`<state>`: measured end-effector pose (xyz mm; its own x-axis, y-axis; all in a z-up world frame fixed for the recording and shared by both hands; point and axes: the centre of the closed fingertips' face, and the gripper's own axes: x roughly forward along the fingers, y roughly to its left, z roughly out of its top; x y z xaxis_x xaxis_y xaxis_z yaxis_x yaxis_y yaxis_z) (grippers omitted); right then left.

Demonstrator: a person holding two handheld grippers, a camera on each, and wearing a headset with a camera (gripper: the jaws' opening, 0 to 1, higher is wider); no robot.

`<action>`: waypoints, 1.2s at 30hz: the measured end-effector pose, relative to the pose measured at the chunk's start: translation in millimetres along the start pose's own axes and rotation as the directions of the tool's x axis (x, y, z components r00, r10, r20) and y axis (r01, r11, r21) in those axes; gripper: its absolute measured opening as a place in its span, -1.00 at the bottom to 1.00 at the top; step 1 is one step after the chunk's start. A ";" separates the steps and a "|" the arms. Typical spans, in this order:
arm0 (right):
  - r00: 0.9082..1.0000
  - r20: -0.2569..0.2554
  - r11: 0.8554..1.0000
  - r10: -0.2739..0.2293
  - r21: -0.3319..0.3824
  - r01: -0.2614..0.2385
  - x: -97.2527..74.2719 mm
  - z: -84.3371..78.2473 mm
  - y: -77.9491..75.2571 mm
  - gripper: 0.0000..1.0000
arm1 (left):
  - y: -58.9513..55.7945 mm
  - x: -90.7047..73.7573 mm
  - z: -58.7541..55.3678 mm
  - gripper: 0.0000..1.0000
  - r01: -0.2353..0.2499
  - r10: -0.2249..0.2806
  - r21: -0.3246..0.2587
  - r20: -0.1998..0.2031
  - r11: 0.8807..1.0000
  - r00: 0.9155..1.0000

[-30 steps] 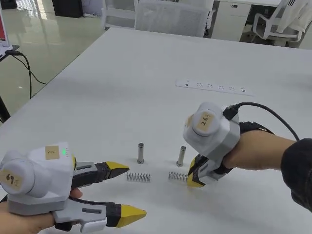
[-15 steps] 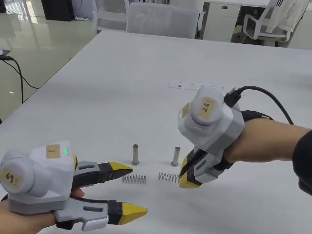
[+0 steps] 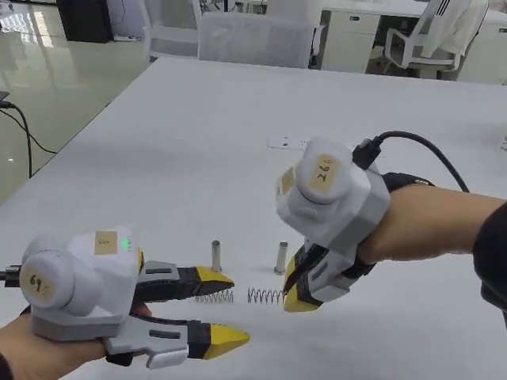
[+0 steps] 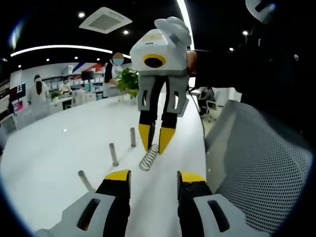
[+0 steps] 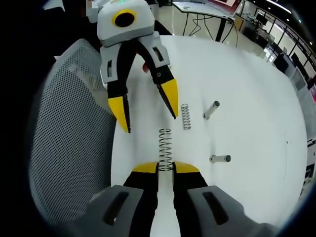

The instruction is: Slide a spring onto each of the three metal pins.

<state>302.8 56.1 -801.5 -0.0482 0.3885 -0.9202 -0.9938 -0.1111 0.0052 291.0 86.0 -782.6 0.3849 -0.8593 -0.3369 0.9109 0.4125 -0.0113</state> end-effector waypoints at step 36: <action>1.000 0.021 0.995 0.023 -0.099 -0.021 -15.6 22.7 17.3 -0.85 | -8.6 8.1 2.5 -0.95 0.041 -0.039 0.108 -0.021 0.993 0.999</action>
<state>284.1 68.9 -778.2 -0.0732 0.4051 -0.9113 -0.9777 -0.2096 -0.0146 286.6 74.7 -782.9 0.3457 -0.8681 -0.3563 0.9367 0.3416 0.0768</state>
